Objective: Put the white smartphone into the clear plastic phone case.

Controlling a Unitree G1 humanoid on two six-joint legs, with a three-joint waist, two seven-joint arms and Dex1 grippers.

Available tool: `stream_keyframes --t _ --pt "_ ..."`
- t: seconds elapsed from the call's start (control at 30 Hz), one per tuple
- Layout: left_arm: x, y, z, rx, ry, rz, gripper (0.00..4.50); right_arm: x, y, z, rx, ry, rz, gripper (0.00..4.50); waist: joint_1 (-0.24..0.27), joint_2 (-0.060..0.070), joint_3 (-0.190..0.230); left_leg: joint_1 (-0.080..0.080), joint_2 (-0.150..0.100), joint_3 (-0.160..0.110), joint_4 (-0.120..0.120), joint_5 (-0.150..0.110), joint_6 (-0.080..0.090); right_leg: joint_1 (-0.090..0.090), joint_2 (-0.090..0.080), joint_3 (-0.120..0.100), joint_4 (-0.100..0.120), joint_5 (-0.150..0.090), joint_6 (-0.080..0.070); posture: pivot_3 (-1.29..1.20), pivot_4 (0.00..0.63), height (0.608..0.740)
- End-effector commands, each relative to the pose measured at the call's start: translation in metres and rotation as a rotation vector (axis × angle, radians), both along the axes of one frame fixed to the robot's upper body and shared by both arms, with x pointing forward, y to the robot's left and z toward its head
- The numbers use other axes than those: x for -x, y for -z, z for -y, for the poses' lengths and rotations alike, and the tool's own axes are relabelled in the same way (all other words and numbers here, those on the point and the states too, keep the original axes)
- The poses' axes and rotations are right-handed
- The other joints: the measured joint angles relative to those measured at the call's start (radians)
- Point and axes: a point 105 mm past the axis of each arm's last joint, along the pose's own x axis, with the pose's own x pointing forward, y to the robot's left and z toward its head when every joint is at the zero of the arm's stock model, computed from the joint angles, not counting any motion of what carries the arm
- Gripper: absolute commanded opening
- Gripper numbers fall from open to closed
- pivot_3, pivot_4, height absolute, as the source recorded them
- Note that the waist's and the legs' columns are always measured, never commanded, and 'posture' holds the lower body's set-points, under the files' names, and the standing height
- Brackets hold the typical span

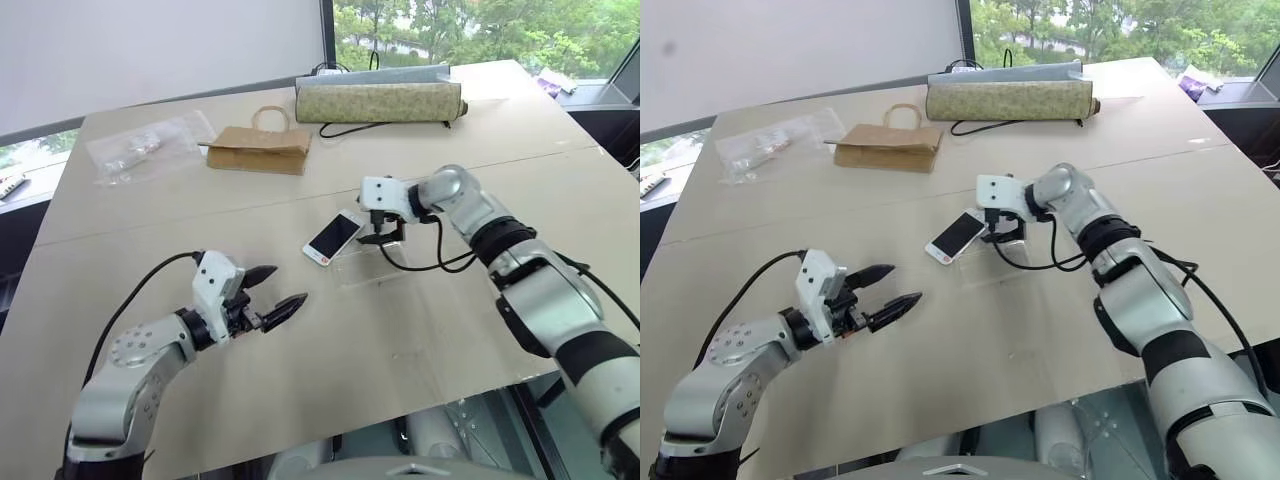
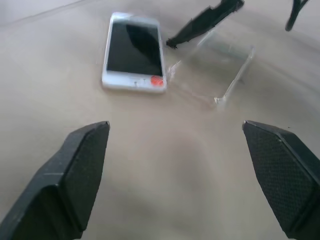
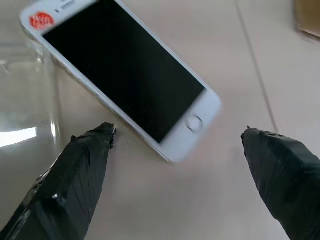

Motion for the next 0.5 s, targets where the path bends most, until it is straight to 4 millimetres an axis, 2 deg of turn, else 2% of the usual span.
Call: stream_keyframes --t 0.03,0.23,0.5 --pt "-0.011 -0.007 -0.01 -0.059 -0.107 0.072 4.4 -0.008 -0.018 -0.009 -0.045 0.021 0.075 4.5 0.001 0.0 0.0 0.0 0.0 0.0 0.0 0.0 0.0 0.0 0.001 0.0 0.0 0.0 0.0 0.0 0.15 0.74" --pt "-0.026 0.001 -0.012 -0.114 -0.192 0.067 4.4 -0.013 -0.016 -0.007 -0.053 0.064 0.091 4.5 -0.001 0.001 0.0 0.0 0.0 0.0 0.0 0.0 -0.001 0.0 0.003 0.0 0.0 0.0 0.0 0.0 0.15 0.74" --pt "-0.06 0.018 0.015 -0.229 -0.196 0.071 4.4 -0.013 -0.016 0.002 -0.053 0.06 0.078 4.5 0.001 0.001 -0.001 0.0 0.0 0.0 0.001 0.0 -0.001 0.0 0.003 0.0 0.001 0.0 0.0 0.0 0.15 0.74"
